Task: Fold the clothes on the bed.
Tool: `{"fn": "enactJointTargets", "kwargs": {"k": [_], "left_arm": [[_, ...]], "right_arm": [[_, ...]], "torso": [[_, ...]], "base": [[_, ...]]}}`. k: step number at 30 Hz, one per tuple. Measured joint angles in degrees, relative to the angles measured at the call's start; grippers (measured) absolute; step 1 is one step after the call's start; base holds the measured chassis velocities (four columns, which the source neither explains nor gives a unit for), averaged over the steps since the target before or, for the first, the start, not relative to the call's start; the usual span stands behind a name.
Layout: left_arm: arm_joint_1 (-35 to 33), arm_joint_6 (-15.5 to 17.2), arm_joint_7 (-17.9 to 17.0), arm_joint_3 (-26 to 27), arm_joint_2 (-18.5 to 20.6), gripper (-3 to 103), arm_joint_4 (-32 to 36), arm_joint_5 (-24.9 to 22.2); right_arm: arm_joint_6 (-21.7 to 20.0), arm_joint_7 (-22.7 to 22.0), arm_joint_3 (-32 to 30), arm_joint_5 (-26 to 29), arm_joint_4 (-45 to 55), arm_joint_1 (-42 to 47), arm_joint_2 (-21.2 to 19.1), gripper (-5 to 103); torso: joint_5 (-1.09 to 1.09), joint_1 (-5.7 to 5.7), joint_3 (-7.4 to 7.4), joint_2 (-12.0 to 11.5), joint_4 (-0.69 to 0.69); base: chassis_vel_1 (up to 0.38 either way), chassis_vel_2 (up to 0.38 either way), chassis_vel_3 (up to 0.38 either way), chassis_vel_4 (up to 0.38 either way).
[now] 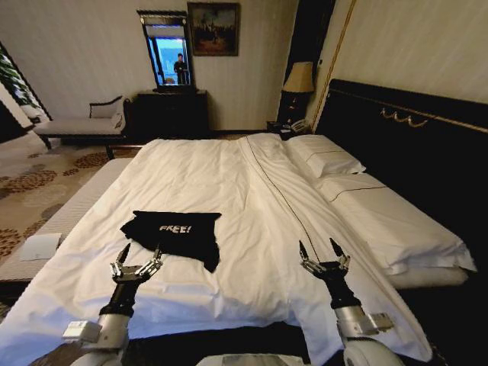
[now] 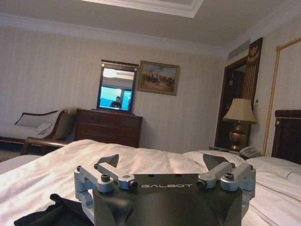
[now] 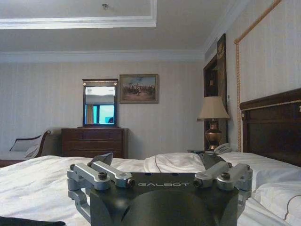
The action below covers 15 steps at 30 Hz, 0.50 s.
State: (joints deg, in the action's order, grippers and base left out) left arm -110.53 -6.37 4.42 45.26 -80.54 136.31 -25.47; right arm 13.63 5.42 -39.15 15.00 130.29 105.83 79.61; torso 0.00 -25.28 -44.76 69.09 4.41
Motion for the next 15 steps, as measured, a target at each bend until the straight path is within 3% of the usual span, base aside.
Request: {"fn": "enactJointTargets", "kwargs": {"k": [15], "left_arm": [[-0.94, -0.40, -0.15, 0.66, -0.68, 100, 0.95, 0.19]], "right_arm": [[0.24, -0.32, -0.89, 1.94, 0.41, -0.45, -0.79, 100]], "torso": [[0.01, 0.00, 0.00, 0.00, 0.00]], "base": [[0.010, 0.008, -0.006, -0.010]]}}
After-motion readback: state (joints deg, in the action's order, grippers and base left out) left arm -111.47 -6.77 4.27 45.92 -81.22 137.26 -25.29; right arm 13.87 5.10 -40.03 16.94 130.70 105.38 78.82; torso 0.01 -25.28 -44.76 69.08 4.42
